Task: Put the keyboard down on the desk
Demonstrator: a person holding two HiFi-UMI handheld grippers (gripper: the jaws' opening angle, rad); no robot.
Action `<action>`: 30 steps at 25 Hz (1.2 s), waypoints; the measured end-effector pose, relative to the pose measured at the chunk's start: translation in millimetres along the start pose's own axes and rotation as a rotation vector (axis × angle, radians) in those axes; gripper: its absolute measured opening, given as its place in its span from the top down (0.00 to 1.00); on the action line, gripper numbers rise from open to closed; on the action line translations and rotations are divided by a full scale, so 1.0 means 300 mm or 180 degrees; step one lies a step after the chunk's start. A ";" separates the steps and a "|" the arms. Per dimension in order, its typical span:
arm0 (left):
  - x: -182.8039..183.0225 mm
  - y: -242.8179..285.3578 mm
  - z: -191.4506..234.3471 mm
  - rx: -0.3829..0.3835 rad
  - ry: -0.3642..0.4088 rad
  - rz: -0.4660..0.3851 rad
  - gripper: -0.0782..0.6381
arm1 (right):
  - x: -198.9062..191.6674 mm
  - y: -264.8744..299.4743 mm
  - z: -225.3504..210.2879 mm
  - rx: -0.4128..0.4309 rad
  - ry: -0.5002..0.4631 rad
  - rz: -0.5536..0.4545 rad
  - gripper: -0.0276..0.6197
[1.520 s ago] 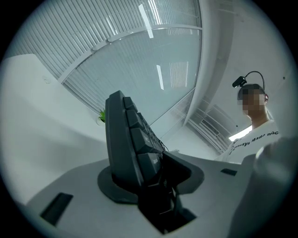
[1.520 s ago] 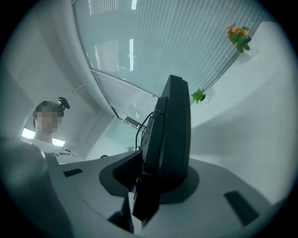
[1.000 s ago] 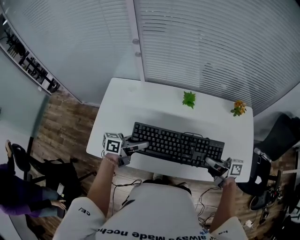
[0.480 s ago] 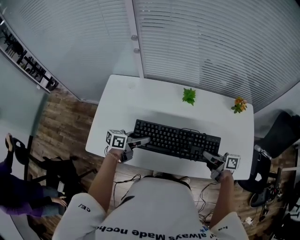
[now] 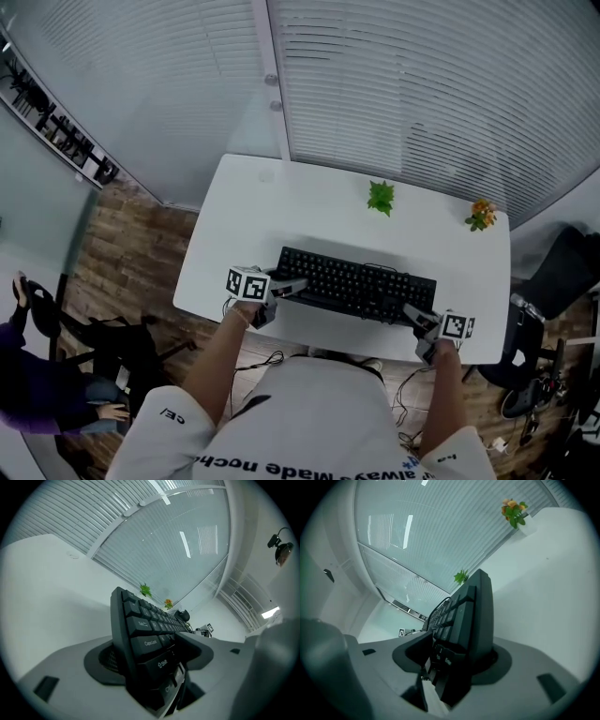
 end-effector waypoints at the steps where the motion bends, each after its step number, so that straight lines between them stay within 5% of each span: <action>1: 0.001 0.005 0.006 0.0026 -0.0016 0.0003 0.42 | 0.007 -0.002 -0.018 -0.0159 -0.0042 0.0015 0.55; 15: -0.018 0.053 0.055 0.0596 0.0031 0.0226 0.37 | 0.029 0.060 -0.090 -0.1060 -0.0088 0.0103 0.38; 30: -0.044 0.085 0.088 0.0974 -0.0017 0.0379 0.34 | -0.001 0.099 -0.134 -0.1437 0.0163 0.0099 0.29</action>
Point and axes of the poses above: the fingertips, and each gripper's own axes: y forward along the fingers, z to its left, x out of its top, the point moved 9 cm from there along -y, backward along the fingers, and after that the axes turned 15 degrees about z, right-handed, at the moved point
